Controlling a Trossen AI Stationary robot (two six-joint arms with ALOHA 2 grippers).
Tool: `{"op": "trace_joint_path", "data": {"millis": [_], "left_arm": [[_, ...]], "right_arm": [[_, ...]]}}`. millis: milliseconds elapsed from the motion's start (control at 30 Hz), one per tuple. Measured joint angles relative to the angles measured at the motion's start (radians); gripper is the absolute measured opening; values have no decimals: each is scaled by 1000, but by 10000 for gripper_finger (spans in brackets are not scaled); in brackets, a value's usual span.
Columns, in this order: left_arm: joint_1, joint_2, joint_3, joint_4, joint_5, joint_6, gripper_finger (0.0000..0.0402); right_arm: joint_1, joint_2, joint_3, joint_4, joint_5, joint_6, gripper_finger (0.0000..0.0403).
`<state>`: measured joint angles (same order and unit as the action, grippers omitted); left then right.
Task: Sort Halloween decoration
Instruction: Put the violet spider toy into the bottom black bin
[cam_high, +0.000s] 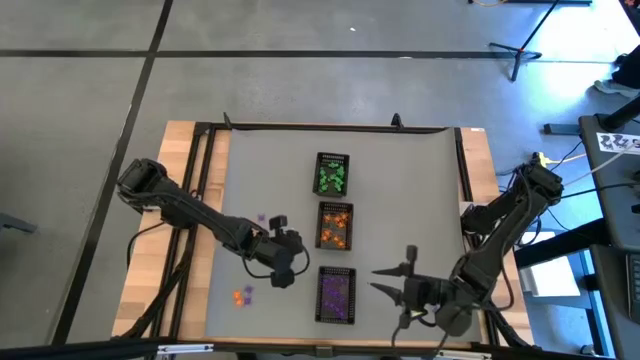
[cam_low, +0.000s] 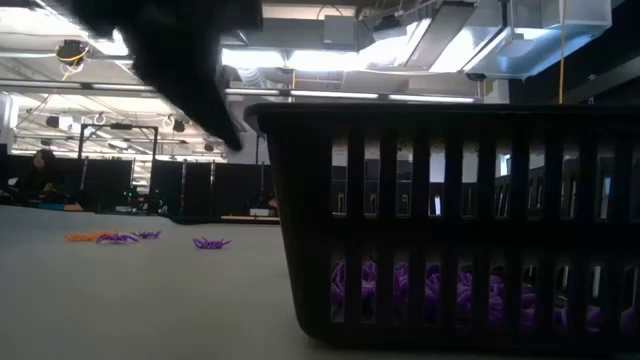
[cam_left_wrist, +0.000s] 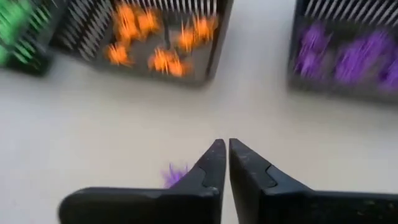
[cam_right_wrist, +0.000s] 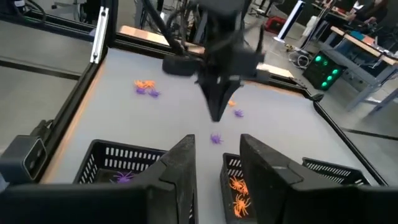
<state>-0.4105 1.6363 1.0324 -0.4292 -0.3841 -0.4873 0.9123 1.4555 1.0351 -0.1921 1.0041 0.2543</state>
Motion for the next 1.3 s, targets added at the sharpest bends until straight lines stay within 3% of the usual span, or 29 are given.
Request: {"op": "trace_joint_path", "data": {"millis": [333, 600, 800, 1067, 1300], "left_arm": [[78, 185, -2, -27, 39, 78, 120], [116, 202, 3, -125, 61, 46, 139], [116, 202, 3, -140, 60, 25, 115], [115, 196, 0, -150, 53, 26, 11], [109, 150, -5, -159, 53, 25, 0]], "right_arm": [[-63, 1, 0, 3, -119, 21, 124], [-104, 28, 0, 3, -158, 30, 124], [-117, 47, -1, 8, -168, 33, 124], [-116, 48, -1, 11, -168, 37, 124], [-117, 48, -1, 8, -168, 36, 124]]}}
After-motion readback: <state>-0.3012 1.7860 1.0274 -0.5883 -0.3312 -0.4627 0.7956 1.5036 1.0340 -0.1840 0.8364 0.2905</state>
